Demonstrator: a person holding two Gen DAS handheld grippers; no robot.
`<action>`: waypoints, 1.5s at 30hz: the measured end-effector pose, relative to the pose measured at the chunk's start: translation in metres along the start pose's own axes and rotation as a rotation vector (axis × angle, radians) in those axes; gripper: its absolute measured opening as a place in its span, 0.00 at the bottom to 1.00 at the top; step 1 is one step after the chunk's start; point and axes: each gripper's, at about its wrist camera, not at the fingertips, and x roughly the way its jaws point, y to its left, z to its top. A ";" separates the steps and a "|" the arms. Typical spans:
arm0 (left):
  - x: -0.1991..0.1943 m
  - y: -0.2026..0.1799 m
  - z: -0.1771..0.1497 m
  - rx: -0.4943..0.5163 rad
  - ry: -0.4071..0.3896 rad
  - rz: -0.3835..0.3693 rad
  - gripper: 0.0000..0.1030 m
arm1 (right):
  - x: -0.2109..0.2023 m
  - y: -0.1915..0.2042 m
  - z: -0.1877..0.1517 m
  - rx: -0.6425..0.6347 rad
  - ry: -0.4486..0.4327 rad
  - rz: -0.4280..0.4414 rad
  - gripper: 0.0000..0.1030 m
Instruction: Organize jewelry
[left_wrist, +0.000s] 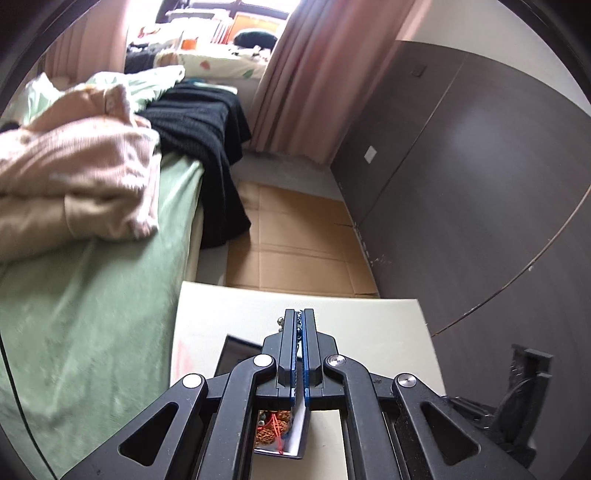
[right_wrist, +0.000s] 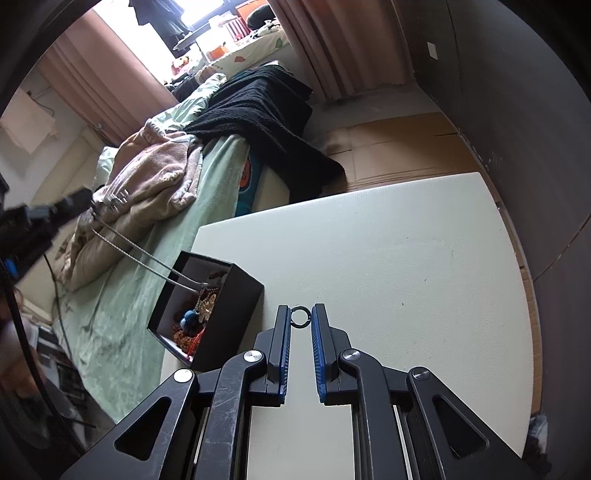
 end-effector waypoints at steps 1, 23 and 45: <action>0.006 0.004 -0.004 -0.010 0.003 -0.004 0.01 | 0.001 0.000 0.000 0.001 -0.001 -0.002 0.13; 0.006 0.084 -0.035 -0.258 -0.004 -0.111 0.73 | 0.036 0.062 0.005 -0.029 -0.054 0.131 0.13; -0.015 0.090 -0.047 -0.252 -0.052 -0.046 0.73 | 0.028 0.060 0.002 0.070 -0.093 0.130 0.73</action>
